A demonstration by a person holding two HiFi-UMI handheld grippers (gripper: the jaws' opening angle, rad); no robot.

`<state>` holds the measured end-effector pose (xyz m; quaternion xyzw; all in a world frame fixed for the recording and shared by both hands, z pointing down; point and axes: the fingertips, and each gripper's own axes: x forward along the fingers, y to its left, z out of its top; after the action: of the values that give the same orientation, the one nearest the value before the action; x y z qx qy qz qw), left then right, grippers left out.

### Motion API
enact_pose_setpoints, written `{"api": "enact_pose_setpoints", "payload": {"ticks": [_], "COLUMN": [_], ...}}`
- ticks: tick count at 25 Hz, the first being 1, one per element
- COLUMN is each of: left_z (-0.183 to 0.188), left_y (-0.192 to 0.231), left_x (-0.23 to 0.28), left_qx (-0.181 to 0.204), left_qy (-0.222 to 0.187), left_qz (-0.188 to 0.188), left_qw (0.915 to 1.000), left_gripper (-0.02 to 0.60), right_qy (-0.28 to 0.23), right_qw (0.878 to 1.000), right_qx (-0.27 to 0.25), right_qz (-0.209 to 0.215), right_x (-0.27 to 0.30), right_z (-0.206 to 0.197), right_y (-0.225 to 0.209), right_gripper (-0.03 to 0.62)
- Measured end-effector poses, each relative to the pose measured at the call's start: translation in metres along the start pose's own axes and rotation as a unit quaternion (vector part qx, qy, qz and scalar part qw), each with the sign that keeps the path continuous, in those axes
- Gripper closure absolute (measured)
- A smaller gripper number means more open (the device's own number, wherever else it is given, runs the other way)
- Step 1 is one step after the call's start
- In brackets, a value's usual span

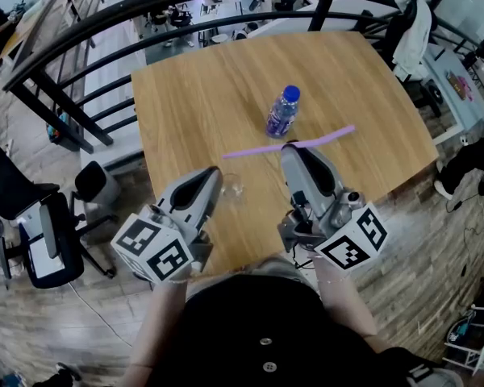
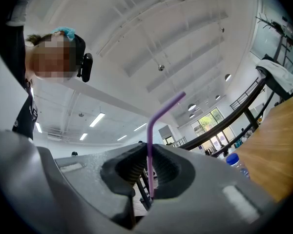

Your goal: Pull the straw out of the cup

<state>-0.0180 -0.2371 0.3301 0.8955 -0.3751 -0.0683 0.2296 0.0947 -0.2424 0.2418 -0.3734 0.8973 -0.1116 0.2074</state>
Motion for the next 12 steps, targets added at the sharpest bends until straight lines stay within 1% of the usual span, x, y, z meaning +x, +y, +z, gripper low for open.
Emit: {"api": "enact_pose_setpoints", "payload": {"ticks": [12], "left_z": [0.0006], "left_y": [0.0023], "left_x": [-0.0017], "left_qx": [-0.001], "left_qy": [0.004], "left_qz": [0.001], "left_qw": [1.0000], "left_gripper": [0.561], "right_qy": [0.003], "right_qw": [1.000], "right_qx": [-0.003], "right_qz": [0.001], "right_x": [0.0001], "right_z": [-0.0002], "right_y": [0.0014], "right_gripper": [0.562]}}
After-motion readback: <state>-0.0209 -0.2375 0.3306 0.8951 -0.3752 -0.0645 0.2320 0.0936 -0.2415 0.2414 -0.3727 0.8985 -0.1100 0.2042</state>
